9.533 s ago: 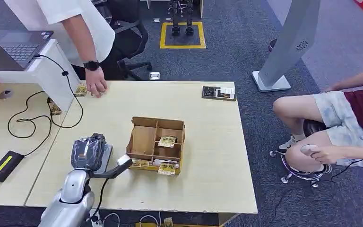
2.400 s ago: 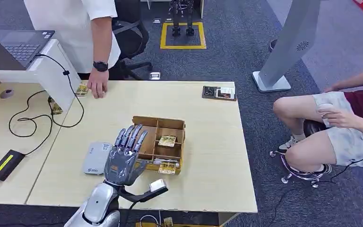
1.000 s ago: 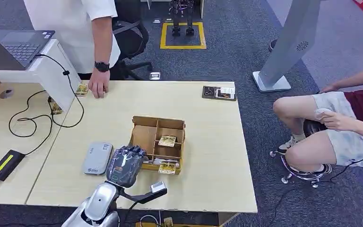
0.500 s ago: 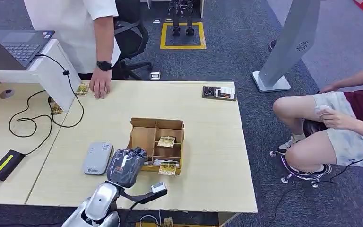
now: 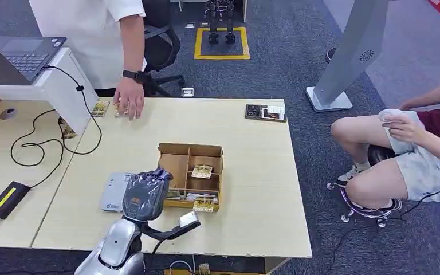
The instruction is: Pass the card to the sensor for recognition and then transmit it.
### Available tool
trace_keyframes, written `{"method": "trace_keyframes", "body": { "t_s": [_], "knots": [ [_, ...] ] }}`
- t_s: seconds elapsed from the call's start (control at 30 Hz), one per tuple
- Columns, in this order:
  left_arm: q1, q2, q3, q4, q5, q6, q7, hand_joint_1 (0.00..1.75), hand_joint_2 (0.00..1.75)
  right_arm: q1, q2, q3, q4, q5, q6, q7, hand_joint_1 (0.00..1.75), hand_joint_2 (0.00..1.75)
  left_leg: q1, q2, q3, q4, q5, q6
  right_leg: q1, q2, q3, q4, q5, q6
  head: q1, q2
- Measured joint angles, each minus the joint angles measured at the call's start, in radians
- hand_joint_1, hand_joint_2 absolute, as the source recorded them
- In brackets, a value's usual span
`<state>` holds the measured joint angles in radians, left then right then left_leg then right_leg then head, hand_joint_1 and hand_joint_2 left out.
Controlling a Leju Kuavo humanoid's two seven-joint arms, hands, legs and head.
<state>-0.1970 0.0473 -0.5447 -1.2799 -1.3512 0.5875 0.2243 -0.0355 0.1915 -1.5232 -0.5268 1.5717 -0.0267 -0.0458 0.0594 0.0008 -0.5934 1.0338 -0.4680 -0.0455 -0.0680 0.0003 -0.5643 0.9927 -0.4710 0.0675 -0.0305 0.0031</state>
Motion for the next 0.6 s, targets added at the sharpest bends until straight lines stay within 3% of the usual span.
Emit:
{"method": "trace_keyframes", "body": {
  "t_s": [0.07,0.2,0.53,0.57,0.6],
  "knots": [
    [0.000,-0.001,0.002,0.000,0.004,0.008,-0.010,1.75,1.75,0.000,0.000,0.000,0.001,0.001,-0.003,0.000,0.00,1.75,0.000,0.000,0.000,0.000,0.000,0.000,0.000,0.000,0.000,0.000,0.000,0.000,0.000,0.000],
    [-0.009,-0.017,0.028,-0.007,0.045,0.094,-0.056,1.75,1.75,-0.001,-0.002,0.001,0.017,0.001,-0.031,0.000,0.00,1.75,0.000,0.000,0.000,0.000,0.000,0.000,0.000,0.000,0.000,0.000,0.000,0.000,0.000,0.000],
    [-0.093,-0.054,0.103,-0.016,0.169,0.101,-0.126,1.75,1.75,-0.013,-0.029,0.018,0.115,-0.001,-0.092,0.003,0.00,1.75,0.000,0.000,0.000,0.000,0.000,0.000,0.000,0.000,0.000,0.000,0.000,0.000,0.000,0.000],
    [-0.099,-0.055,0.104,-0.016,0.176,0.101,-0.126,1.68,1.75,-0.013,-0.031,0.019,0.122,-0.002,-0.094,0.003,0.00,1.75,0.000,0.000,0.000,0.000,0.000,0.000,0.000,0.000,0.000,0.000,0.000,0.000,0.000,0.000],
    [-0.103,-0.056,0.105,-0.016,0.179,0.101,-0.131,0.80,1.75,-0.014,-0.034,0.020,0.128,-0.002,-0.095,0.003,0.00,1.75,0.000,0.000,0.000,0.000,0.000,0.000,0.000,0.000,0.000,0.000,0.000,0.000,0.000,0.000]
  ]
}}
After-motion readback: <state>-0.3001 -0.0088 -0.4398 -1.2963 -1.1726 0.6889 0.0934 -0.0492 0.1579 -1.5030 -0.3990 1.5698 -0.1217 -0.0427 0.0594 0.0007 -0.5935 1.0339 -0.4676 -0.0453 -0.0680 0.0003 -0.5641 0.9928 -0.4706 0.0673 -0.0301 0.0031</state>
